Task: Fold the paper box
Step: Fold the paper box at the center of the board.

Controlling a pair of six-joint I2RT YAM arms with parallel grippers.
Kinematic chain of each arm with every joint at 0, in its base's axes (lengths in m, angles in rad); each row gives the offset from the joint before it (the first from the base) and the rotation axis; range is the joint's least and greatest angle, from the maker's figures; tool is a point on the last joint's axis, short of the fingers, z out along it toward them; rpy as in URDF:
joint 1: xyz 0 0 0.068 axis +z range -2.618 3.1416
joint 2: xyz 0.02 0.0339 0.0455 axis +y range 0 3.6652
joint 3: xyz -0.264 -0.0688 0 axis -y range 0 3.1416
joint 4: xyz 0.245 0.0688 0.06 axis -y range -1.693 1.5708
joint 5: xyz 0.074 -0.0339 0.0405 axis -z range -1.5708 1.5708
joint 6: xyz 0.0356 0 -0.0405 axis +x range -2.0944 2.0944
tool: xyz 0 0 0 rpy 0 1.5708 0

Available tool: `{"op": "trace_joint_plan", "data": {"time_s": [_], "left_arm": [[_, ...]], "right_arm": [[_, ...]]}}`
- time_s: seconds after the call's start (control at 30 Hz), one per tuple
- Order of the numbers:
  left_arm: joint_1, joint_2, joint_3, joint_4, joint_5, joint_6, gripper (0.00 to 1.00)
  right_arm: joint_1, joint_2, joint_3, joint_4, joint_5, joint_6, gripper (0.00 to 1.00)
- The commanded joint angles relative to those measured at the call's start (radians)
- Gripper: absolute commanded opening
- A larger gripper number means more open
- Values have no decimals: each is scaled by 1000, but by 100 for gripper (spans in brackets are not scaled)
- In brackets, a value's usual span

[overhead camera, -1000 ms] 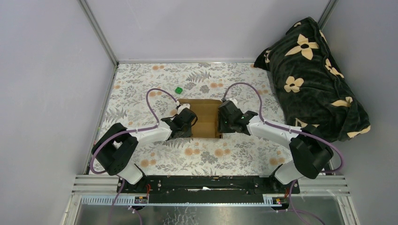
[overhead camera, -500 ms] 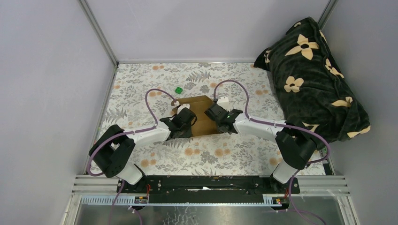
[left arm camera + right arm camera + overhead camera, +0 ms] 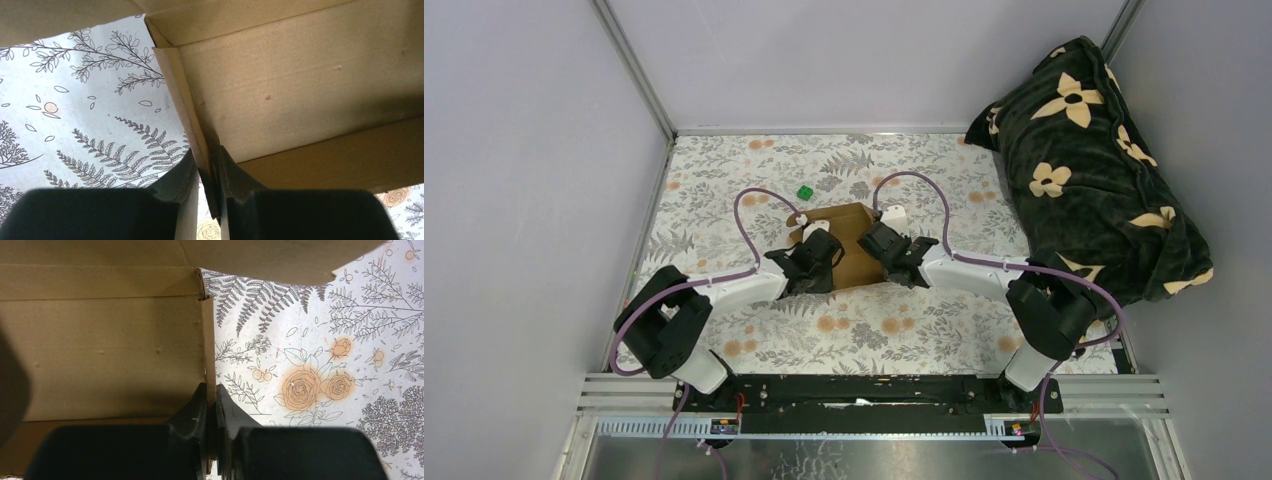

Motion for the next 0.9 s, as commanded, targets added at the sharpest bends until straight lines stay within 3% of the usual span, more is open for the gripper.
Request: {"op": "trace_joint_plan", "data": {"time_s": [0.0, 0.37, 0.57, 0.7, 0.87], "left_arm": [[-6, -2, 65, 3, 60, 60, 22], [-6, 5, 148, -31, 147, 82, 22], [-5, 13, 168, -57, 159, 107, 25], [-4, 18, 171, -69, 146, 120, 34], [2, 29, 161, -64, 142, 131, 35]], "right_arm": [[-5, 47, -36, -68, 121, -45, 1], [2, 132, -1, -138, 173, -4, 0], [0, 94, -16, -35, 69, -45, 32], [1, 63, -19, -9, 68, -51, 35], [-2, 18, -40, 32, 74, -67, 42]]}}
